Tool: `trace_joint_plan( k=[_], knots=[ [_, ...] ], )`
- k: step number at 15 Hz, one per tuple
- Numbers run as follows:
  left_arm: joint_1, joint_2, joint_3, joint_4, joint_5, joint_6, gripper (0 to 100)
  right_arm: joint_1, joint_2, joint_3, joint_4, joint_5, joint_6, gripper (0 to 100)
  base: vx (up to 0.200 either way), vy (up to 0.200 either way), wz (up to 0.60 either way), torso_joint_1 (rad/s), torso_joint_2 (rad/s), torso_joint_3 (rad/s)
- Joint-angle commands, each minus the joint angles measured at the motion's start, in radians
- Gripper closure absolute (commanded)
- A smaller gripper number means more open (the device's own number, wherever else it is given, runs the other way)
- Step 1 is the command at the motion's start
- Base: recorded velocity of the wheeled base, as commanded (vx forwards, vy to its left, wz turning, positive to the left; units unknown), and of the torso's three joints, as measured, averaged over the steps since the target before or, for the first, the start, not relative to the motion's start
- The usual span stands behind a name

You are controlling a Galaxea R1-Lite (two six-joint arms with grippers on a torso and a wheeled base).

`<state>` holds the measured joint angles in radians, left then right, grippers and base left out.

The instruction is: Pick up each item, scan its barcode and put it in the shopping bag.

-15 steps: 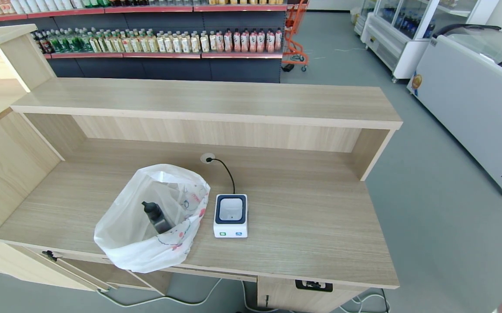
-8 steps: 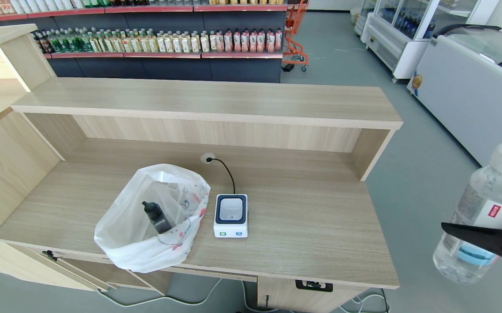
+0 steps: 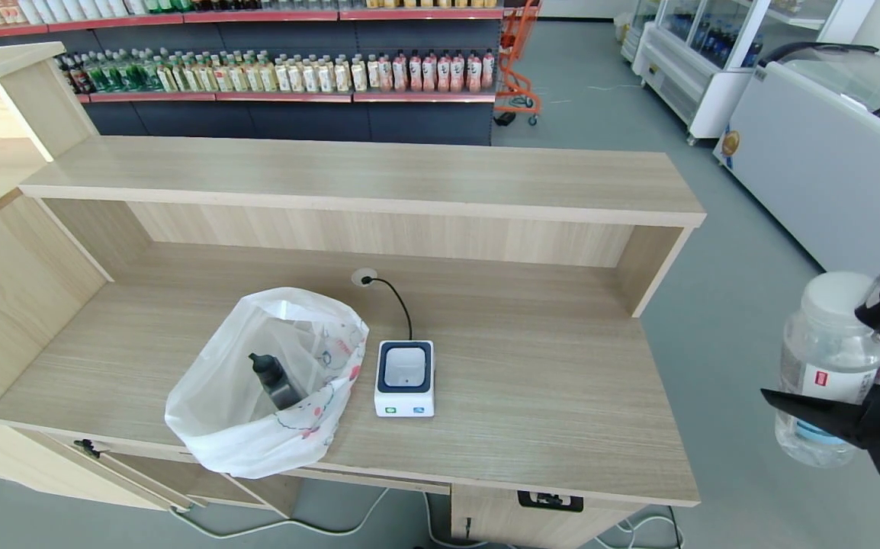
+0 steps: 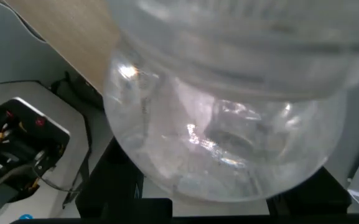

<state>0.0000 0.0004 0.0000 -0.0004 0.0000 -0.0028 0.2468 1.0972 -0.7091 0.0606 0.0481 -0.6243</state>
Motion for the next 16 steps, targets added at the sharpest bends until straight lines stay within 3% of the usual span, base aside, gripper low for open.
trace_joint_plan(
  k=[1,5,12,16],
  knots=[
    [0.0,0.0,0.0,-0.001,0.0,0.0,0,0.002,0.007,0.007,-0.002,-0.001,-0.048,100,0.0,0.0,0.0,0.0,0.0,0.0],
    [0.0,0.0,0.0,0.0,0.0,0.0,0,-0.003,-0.002,0.008,-0.004,-0.022,-0.196,100,0.0,0.0,0.0,0.0,0.0,0.0],
    [0.0,0.0,0.0,0.0,0.0,0.001,0,-0.006,-0.011,0.014,-0.002,-0.066,-0.229,100,0.0,0.0,0.0,0.0,0.0,0.0],
    [0.0,0.0,0.0,0.0,0.0,0.0,0,-0.004,-0.016,0.033,-0.002,-0.063,-0.288,100,0.0,0.2,0.0,0.0,0.0,0.004]
  ],
)
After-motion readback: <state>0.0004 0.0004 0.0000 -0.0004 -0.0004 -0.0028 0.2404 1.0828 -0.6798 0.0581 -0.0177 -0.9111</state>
